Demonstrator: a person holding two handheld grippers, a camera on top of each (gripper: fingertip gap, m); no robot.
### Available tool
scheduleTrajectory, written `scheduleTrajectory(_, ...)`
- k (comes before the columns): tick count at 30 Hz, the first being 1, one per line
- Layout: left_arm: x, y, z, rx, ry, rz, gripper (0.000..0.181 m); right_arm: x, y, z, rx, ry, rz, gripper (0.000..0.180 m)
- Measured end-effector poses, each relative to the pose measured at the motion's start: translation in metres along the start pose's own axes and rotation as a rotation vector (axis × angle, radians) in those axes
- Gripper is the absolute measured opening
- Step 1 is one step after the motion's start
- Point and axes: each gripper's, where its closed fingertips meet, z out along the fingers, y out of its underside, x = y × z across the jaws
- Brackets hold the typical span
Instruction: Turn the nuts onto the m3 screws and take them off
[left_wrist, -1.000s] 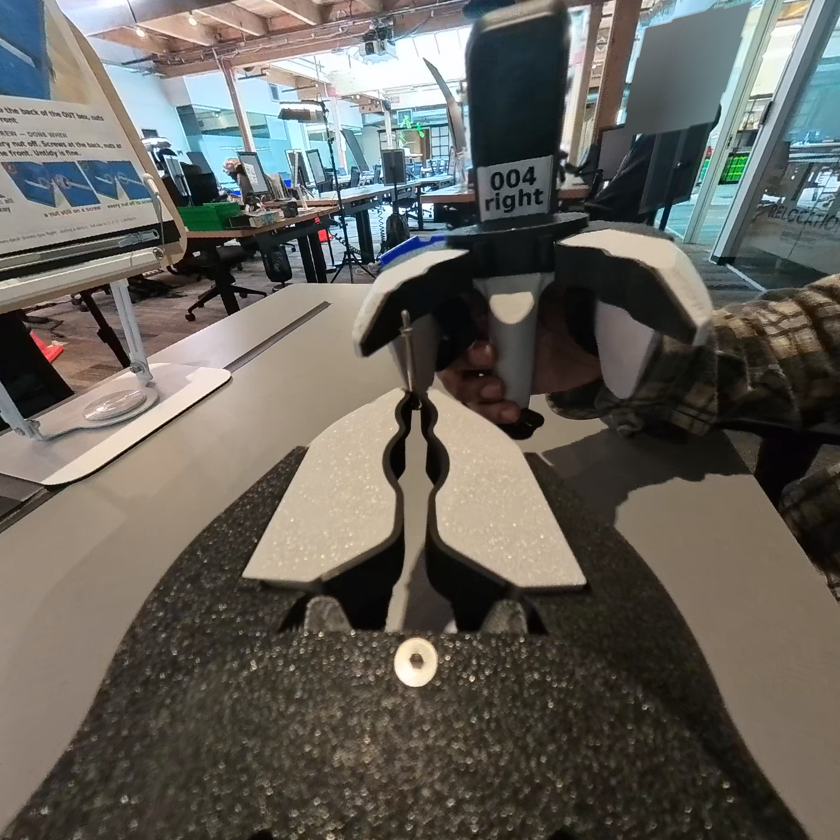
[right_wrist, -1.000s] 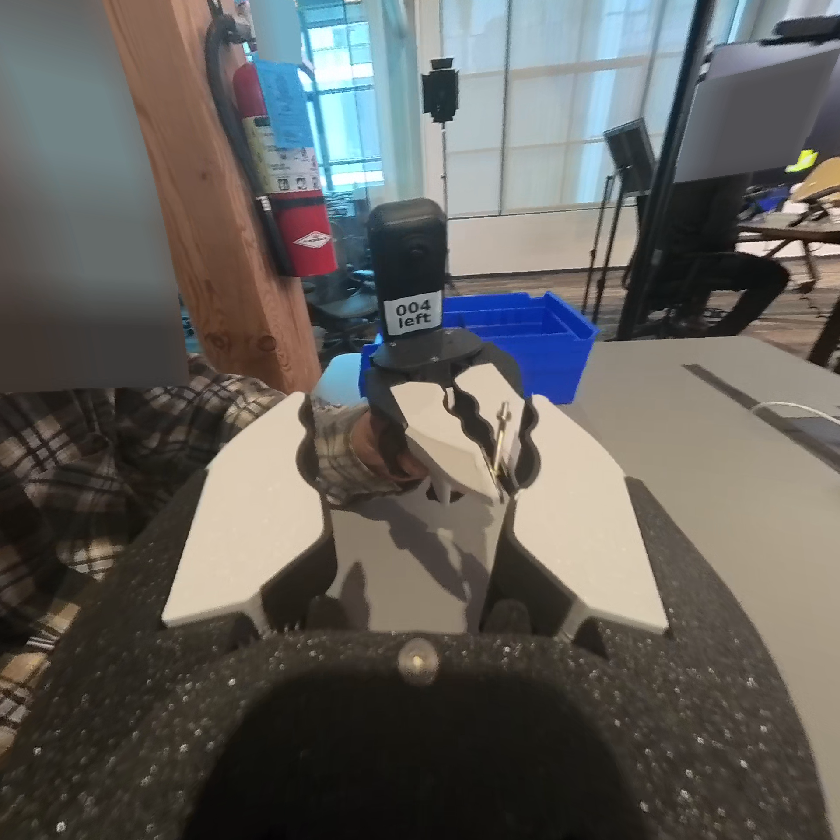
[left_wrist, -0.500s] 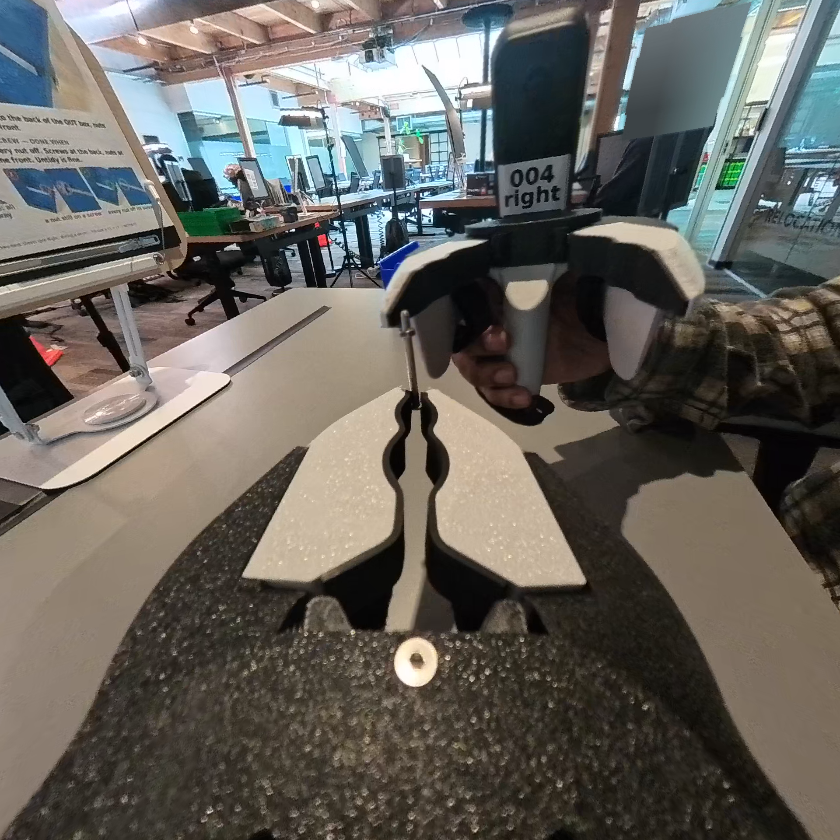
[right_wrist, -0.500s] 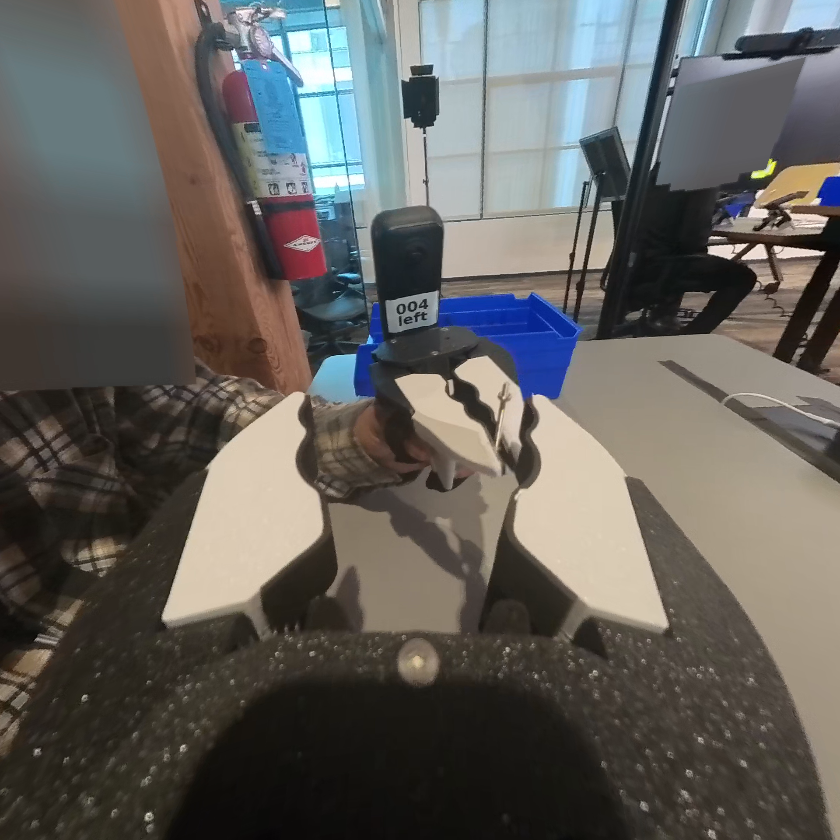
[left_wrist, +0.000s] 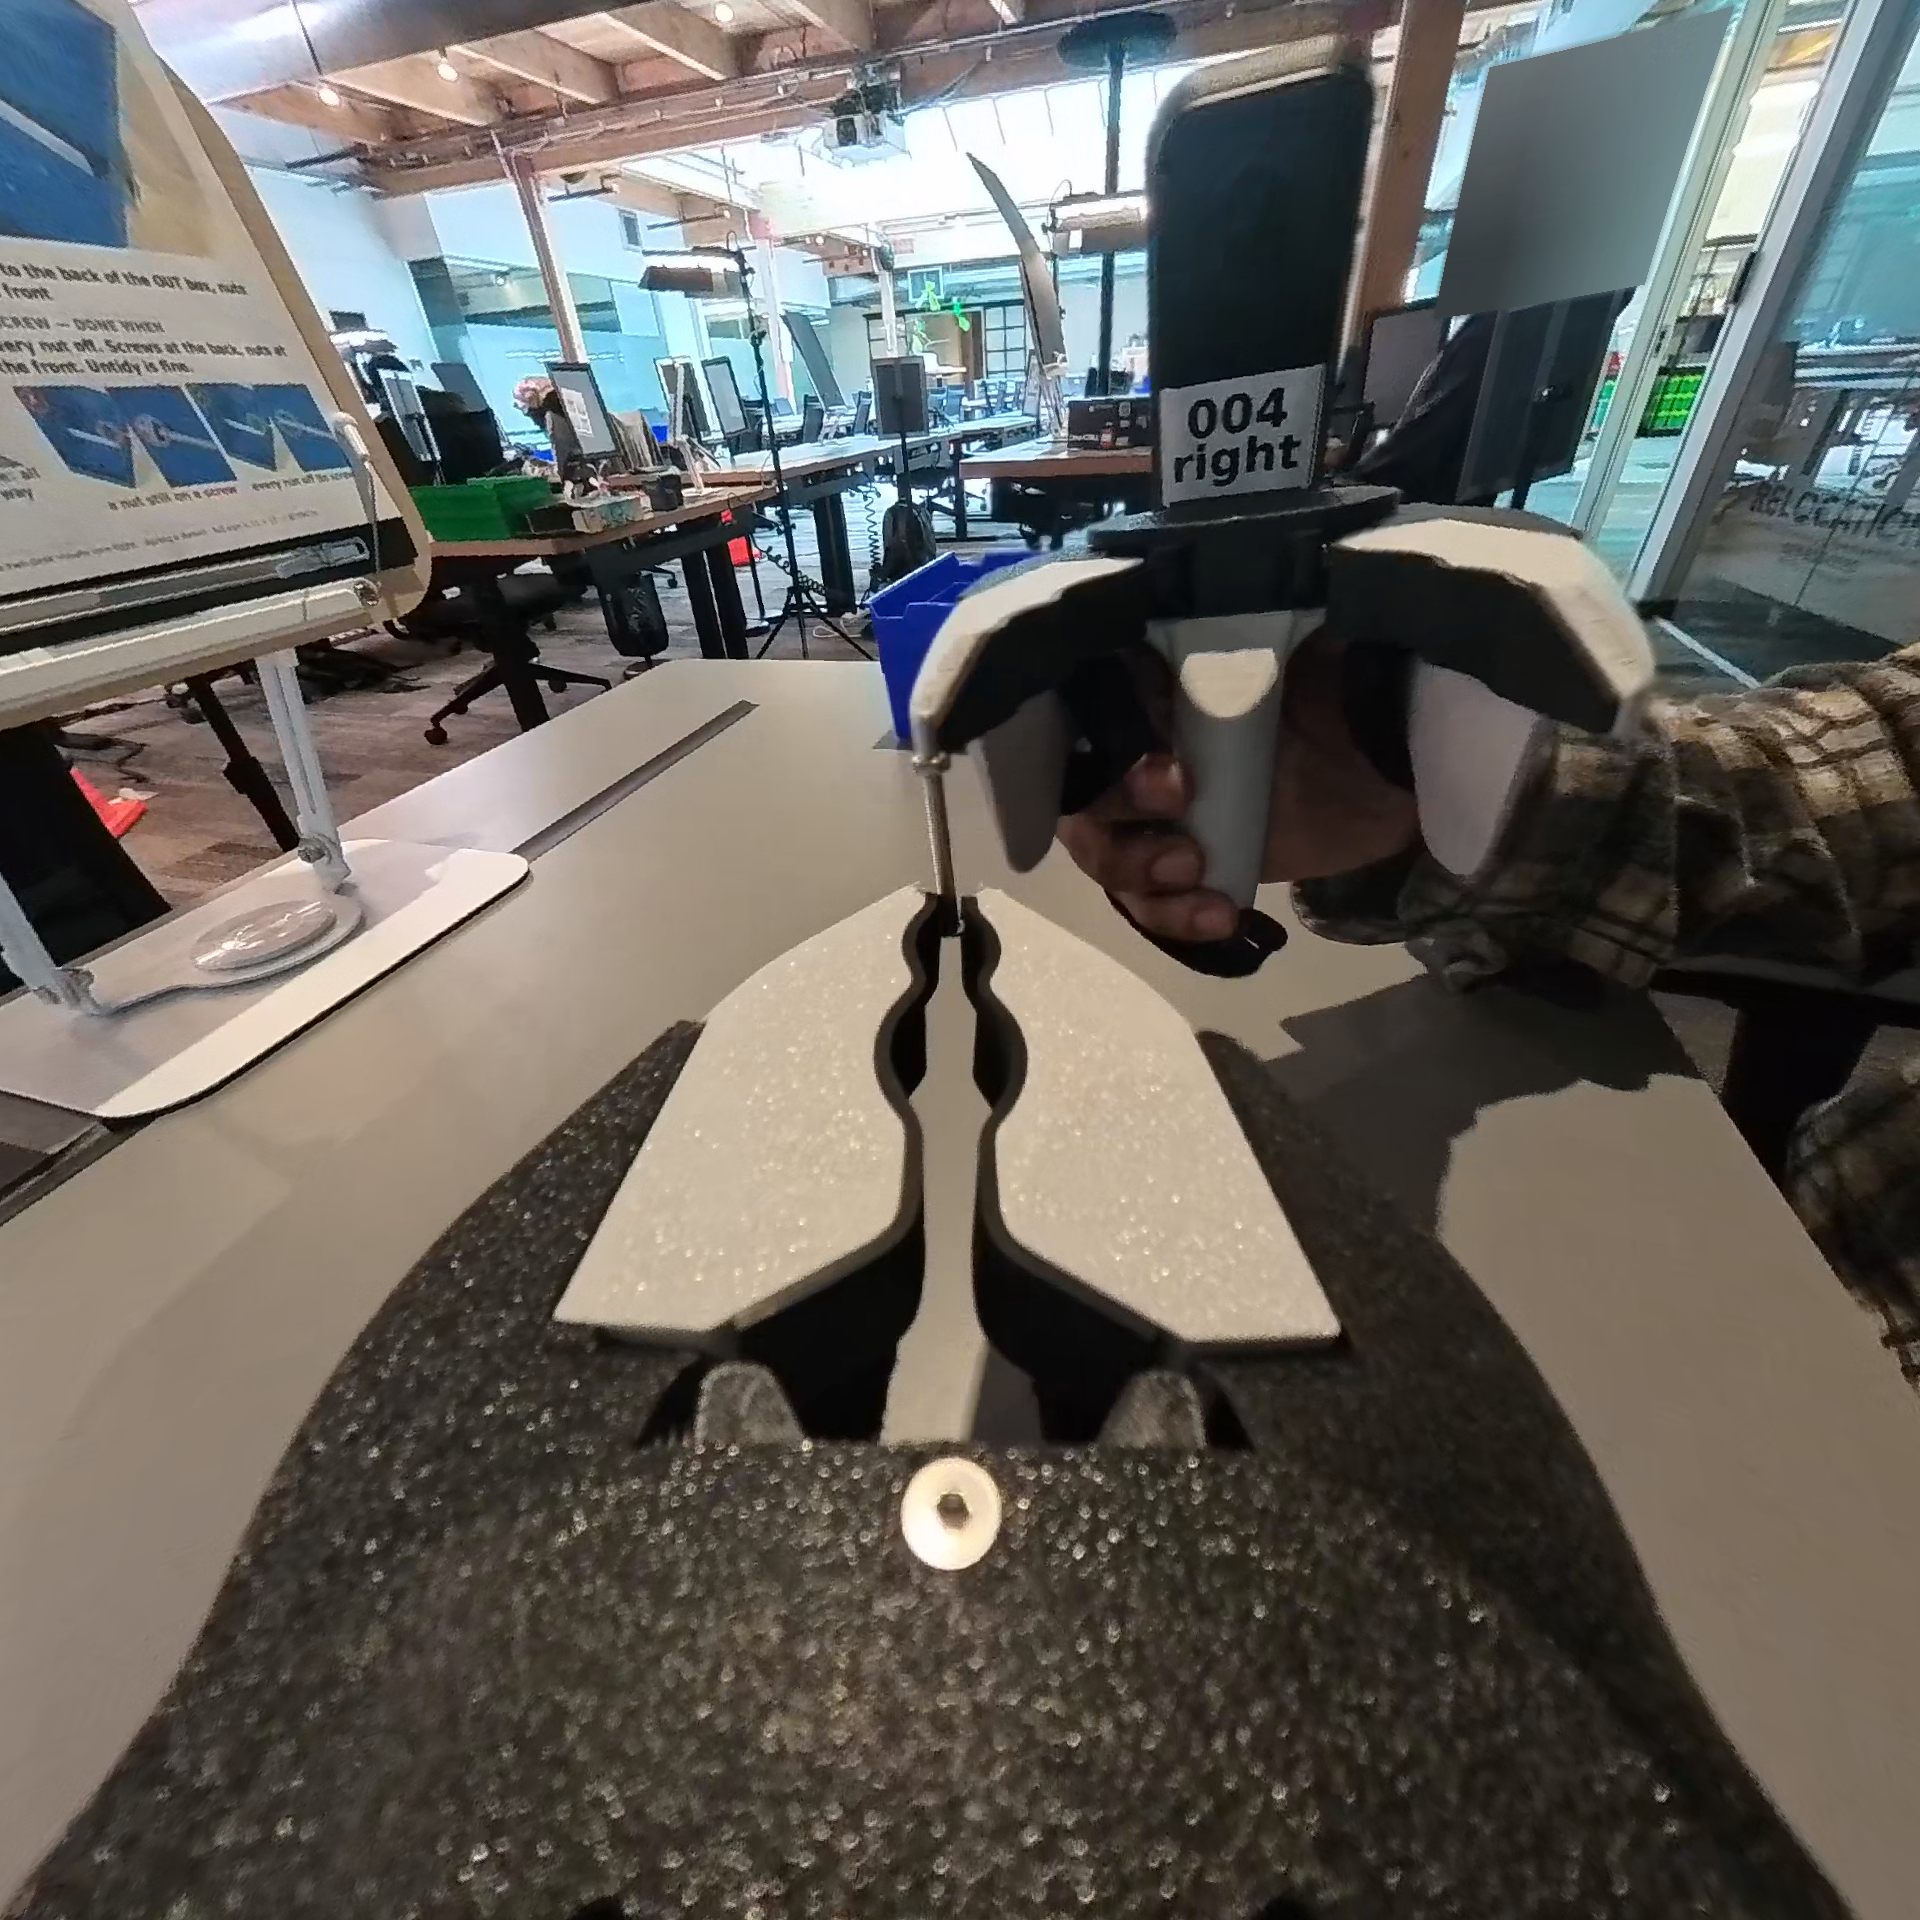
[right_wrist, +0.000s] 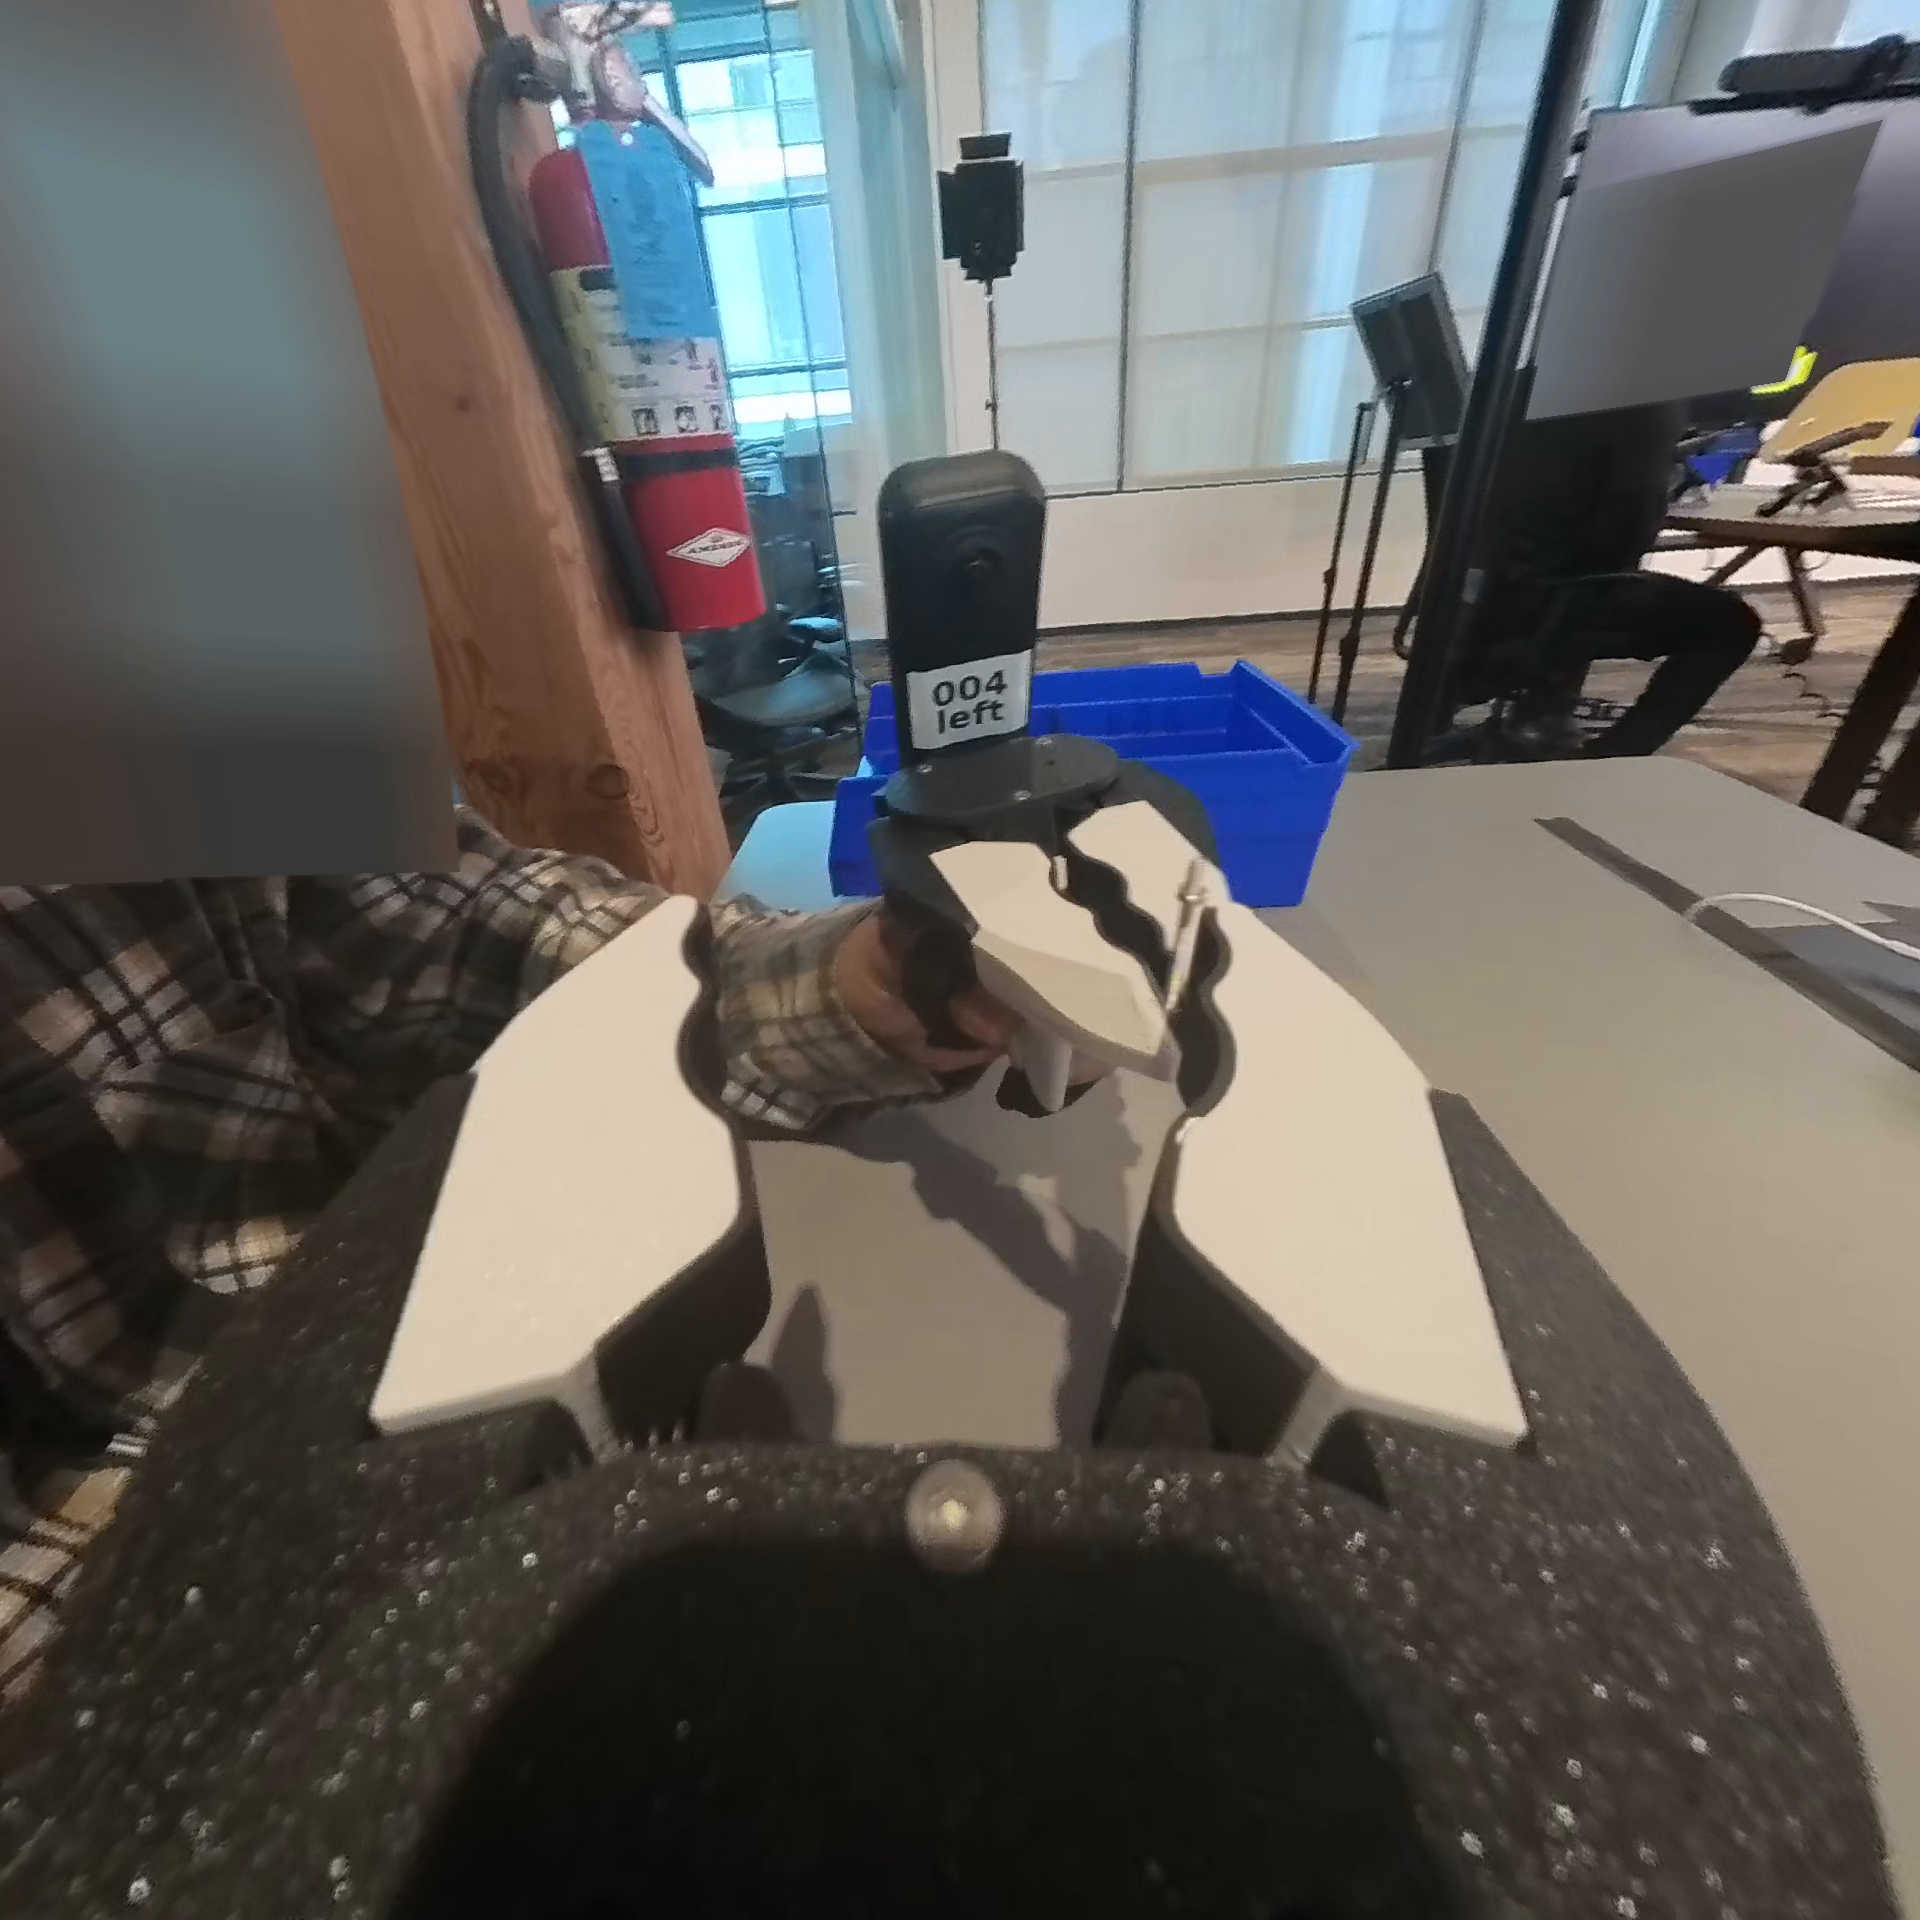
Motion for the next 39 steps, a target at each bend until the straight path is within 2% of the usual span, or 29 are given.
scheduleTrajectory(9, 0.0, 0.0, 0.0, 0.0, -0.002, -0.001, 0.003, 0.004, 0.0, 0.021, -0.013, -0.051, 0.014, 0.089)
scheduleTrajectory(17, 0.0, -0.001, -0.001, 0.003, -0.004, 0.0, 0.003, 0.0, -0.001, 0.002, -0.001, -0.001, 0.006, 0.087)
scheduleTrajectory(26, -0.002, -0.001, -0.001, 0.002, -0.007, -0.006, 0.003, 0.004, 0.001, 0.022, -0.02, -0.038, 0.002, 0.088)
scheduleTrajectory(34, -0.004, -0.002, -0.003, 0.005, -0.014, -0.009, 0.003, -0.001, -0.001, 0.0, -0.004, 0.018, -0.017, 0.087)
scheduleTrajectory(39, -0.004, -0.001, -0.002, 0.003, -0.013, -0.01, 0.003, 0.008, -0.001, 0.014, -0.007, -0.004, -0.01, 0.088)
